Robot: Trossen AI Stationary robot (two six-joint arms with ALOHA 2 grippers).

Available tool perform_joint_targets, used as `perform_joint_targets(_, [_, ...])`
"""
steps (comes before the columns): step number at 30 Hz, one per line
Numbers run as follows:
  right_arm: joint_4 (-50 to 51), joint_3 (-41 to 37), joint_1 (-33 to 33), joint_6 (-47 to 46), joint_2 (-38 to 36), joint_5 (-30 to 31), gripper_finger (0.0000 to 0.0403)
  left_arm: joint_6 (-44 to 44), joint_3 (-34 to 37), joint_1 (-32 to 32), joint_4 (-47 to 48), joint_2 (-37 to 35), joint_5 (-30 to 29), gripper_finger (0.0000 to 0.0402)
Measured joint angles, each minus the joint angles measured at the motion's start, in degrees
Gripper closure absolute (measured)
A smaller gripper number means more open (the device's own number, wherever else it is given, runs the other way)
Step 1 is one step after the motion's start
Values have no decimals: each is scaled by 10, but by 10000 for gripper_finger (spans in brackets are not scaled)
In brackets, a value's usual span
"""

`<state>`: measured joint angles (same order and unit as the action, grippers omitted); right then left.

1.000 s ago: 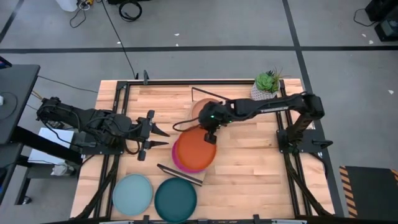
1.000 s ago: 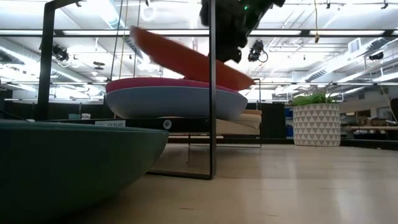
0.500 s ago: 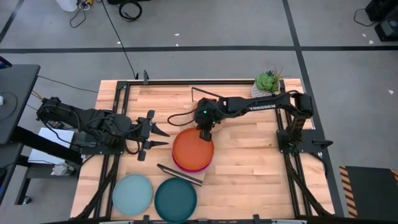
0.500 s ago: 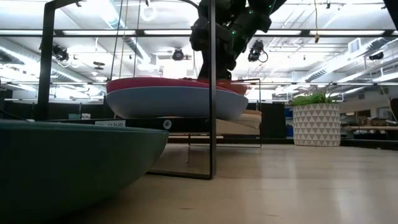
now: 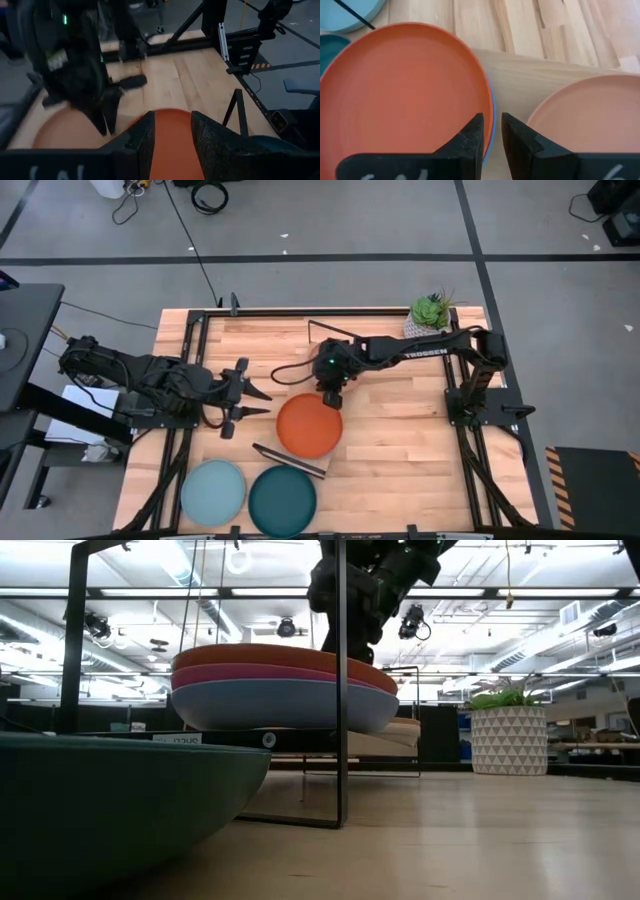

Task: Place and stack plates onto a shelf
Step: Stack the light blue plate on top of the brown plate on the shelf

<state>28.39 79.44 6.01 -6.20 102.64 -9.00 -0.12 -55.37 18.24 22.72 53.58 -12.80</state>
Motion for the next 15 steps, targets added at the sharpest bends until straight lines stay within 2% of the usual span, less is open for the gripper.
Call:
perform_joint_targets(3, [21,0,-7,0,-15,2,329,-40,0,0,34,0,40,267])
perform_joint_targets(6, [49,0,-20,0,-41,11,330,-57,0,3,56,0,149,267])
perform_joint_targets(9, [71,0,-45,0,-72,56,330,-82,0,27,60,0,240,267])
perform_joint_targets(12, [91,0,-79,0,-101,112,330,-103,0,73,59,5,260,267])
perform_joint_targets(15, [111,0,-115,-4,-124,170,330,-144,1,132,58,14,240,267])
